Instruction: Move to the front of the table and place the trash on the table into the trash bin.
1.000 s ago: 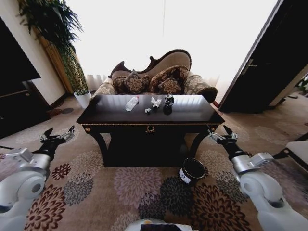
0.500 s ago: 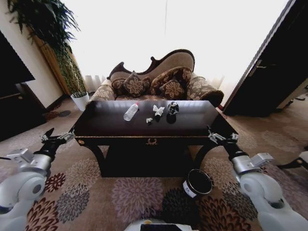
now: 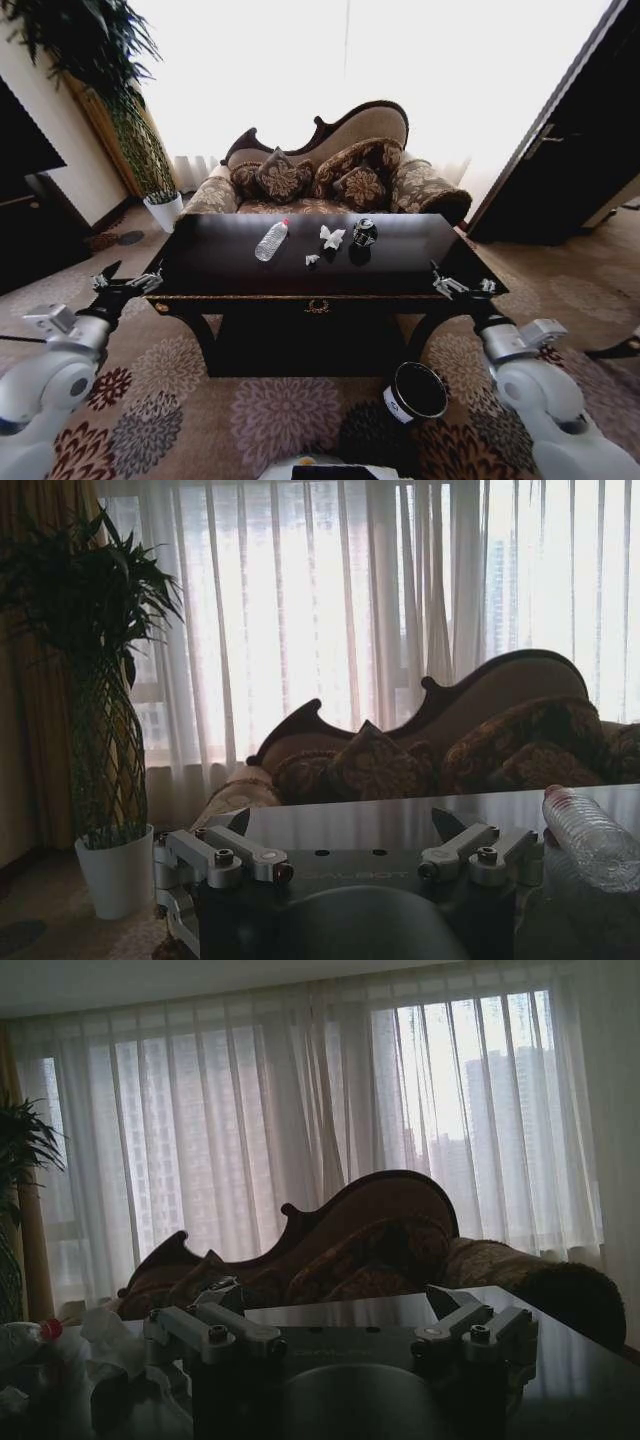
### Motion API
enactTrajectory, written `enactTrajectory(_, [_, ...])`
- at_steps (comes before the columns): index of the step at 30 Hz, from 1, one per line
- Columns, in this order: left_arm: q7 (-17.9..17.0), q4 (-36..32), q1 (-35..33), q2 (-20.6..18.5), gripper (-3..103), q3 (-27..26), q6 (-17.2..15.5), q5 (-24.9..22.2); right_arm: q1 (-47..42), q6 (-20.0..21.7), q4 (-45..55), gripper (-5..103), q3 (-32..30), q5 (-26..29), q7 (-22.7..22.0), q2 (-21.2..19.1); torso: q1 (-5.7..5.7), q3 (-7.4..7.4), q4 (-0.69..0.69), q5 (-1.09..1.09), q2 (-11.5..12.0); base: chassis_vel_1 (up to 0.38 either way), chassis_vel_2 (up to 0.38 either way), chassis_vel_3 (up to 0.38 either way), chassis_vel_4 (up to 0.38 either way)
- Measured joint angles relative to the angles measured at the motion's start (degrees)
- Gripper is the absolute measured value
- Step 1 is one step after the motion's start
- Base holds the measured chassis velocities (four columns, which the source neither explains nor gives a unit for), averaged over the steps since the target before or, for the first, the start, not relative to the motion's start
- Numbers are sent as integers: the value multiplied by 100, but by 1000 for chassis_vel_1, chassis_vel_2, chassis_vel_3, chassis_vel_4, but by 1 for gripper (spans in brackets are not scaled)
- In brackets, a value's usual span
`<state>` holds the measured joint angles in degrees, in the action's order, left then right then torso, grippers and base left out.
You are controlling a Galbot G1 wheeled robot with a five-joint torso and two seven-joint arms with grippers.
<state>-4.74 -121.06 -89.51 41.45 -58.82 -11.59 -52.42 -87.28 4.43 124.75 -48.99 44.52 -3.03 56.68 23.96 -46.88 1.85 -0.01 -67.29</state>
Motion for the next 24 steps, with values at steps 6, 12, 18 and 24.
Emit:
enactTrajectory(6, [534, 641, 472, -1021, 98, 508, 437, -529, -93, -19, 43, 100, 12, -95, 26, 102, 4, -2, 3, 1, 1, 0, 0, 0, 0])
enactTrajectory(12, [686, 780, 735, -1498, 98, 940, 510, -627, -90, 2, 120, 100, 33, -48, 26, 155, 4, -2, 2, 1, 1, 0, 0, 0, 0])
enactTrajectory(18, [917, 872, 1184, -1764, 100, 1855, 613, -448, -128, 6, 126, 100, 23, -51, 28, 200, 3, -1, 0, 1, 1, 0, 0, 0, 0])
enactTrajectory(24, [959, 1342, 2920, -1535, 100, 3460, 569, -405, -158, 6, 125, 100, -49, -29, 30, 208, 3, -1, 1, 1, 0, 0, 0, 0, 0])
